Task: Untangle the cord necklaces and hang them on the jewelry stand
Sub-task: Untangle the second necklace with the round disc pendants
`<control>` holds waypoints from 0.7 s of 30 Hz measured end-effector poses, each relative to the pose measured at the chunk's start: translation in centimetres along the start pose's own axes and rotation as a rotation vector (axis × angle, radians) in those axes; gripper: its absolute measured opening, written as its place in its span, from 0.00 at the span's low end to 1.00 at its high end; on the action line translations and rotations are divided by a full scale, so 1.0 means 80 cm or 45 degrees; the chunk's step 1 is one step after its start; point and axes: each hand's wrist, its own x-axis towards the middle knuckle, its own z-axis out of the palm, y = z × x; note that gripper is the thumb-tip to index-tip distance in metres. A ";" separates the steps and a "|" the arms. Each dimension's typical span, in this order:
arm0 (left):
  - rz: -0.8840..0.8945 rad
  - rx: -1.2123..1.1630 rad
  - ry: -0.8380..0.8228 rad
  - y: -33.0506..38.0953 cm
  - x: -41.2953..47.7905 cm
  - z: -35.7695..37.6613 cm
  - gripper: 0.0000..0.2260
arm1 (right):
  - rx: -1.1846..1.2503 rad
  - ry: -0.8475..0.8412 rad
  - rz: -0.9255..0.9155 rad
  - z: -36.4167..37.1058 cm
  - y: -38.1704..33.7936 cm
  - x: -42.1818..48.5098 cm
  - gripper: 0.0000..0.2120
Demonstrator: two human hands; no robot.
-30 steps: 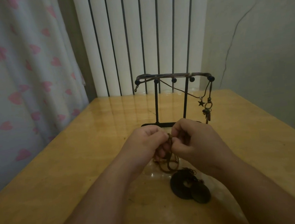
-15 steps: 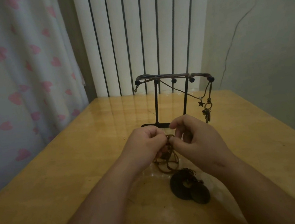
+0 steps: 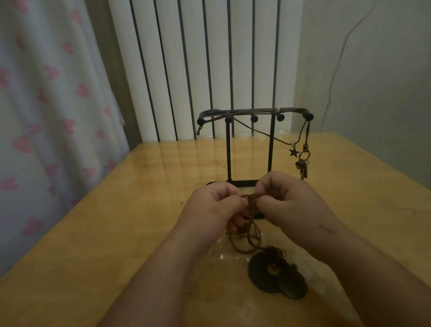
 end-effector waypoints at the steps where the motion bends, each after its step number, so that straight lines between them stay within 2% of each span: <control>1: -0.005 -0.001 -0.001 0.000 0.000 0.001 0.08 | 0.028 -0.009 0.013 0.000 0.000 0.000 0.02; 7: -0.056 -0.047 -0.020 0.000 -0.002 0.005 0.14 | 0.577 -0.014 0.129 -0.005 -0.001 0.001 0.12; 14: -0.057 -0.054 -0.020 -0.001 -0.001 0.005 0.12 | 0.638 -0.043 0.121 -0.007 -0.003 0.001 0.09; 18: -0.066 -0.059 -0.011 -0.003 0.001 0.003 0.11 | 0.455 -0.079 0.134 -0.005 -0.005 -0.001 0.10; 21: -0.079 -0.111 0.024 -0.003 0.002 0.002 0.10 | 0.339 -0.018 0.219 -0.003 -0.004 0.000 0.08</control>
